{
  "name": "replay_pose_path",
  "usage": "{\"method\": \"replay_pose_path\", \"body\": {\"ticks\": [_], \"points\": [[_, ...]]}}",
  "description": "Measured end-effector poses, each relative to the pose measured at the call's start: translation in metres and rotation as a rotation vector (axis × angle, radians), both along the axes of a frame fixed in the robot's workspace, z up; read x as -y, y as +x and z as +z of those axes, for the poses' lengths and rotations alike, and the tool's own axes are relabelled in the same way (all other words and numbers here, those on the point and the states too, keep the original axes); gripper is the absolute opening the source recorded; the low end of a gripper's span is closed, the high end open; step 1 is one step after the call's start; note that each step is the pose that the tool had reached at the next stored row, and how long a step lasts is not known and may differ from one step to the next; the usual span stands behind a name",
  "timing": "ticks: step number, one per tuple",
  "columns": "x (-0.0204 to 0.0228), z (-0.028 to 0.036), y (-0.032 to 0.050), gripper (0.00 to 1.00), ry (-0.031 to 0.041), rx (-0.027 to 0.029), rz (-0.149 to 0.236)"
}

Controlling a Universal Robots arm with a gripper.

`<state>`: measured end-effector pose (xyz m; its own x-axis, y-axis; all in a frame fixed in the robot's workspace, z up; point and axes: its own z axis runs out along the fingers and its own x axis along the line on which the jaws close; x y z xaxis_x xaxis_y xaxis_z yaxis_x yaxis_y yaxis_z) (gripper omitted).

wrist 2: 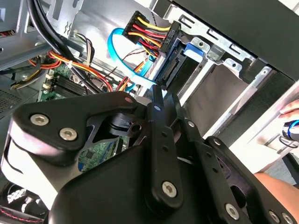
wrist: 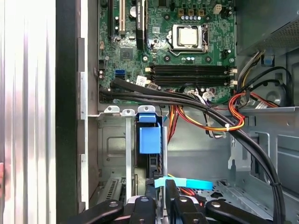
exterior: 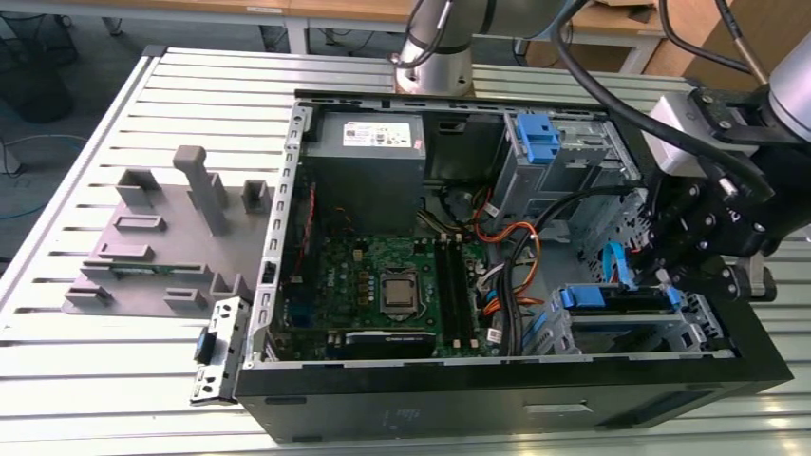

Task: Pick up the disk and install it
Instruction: 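Insert the first disk wire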

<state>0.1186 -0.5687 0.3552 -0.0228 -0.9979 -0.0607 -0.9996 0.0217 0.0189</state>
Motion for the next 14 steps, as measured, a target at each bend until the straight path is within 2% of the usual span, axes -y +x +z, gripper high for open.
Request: {"method": "replay_pose_path", "body": {"ticks": [14], "points": [[0.0, 0.0018, 0.0014, 0.24, -0.0001, -0.0001, 0.0]]}}
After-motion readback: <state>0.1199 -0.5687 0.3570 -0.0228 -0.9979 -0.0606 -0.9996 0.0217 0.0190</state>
